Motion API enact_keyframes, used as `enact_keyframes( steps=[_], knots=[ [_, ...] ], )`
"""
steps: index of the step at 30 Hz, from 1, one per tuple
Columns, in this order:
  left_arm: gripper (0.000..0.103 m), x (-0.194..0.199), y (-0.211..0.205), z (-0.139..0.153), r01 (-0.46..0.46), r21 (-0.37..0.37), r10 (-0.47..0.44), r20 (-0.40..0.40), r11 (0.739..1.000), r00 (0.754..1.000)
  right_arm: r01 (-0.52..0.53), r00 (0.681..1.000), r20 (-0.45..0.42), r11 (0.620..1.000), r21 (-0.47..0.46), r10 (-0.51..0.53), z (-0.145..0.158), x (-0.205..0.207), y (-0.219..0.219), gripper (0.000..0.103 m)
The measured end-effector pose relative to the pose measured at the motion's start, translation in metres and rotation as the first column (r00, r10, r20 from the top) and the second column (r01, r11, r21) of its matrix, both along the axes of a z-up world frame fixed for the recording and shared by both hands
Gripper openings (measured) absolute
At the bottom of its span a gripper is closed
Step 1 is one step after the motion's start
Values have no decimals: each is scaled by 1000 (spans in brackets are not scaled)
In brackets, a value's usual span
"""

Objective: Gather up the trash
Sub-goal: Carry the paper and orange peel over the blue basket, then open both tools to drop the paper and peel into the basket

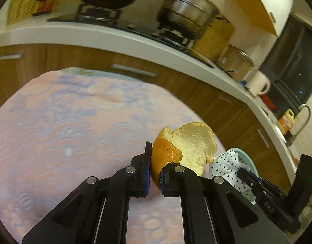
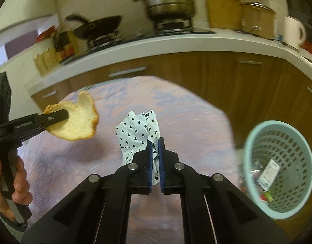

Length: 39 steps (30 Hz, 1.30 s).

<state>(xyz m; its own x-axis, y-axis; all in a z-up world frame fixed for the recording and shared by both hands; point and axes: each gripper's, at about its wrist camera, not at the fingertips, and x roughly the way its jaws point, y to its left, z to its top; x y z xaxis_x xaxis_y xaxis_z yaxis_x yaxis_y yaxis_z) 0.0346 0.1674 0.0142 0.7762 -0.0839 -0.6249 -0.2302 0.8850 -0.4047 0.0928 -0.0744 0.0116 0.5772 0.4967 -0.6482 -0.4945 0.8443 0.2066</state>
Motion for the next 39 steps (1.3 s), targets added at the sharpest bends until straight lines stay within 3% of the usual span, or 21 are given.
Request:
enact_keyframes(
  steps=[5,11,20,26,30,33,35,39],
  knots=[
    [5,29,-51,9,107,44,-107,-4,993,994,131,990,43,991,5,-131,14,16,-62,4],
    [5,74,-128,12,252,73,-252,-6,965,968,281,958,67,960,-11,-280,11,28,-132,4],
    [5,132,-239,-5,420,129,-417,-50,899,908,457,889,23,887,-71,-457,-31,52,-212,4],
    [5,155,-280,-29,488,165,-475,-112,857,873,507,857,-52,856,-98,-513,-67,70,-236,4],
    [6,167,-296,-43,513,154,-495,-138,845,858,535,837,-69,838,-104,-543,-77,74,-248,8],
    [9,171,-307,-48,538,165,-520,-142,827,843,549,825,-78,827,-120,-560,-83,76,-257,9],
    [27,171,-313,-51,559,160,-541,-146,813,828,557,818,-94,821,-123,-568,-88,78,-261,13],
    [34,166,-318,-58,579,171,-558,-156,797,815,560,813,-102,817,-136,-574,-92,76,-264,15]
  ],
)
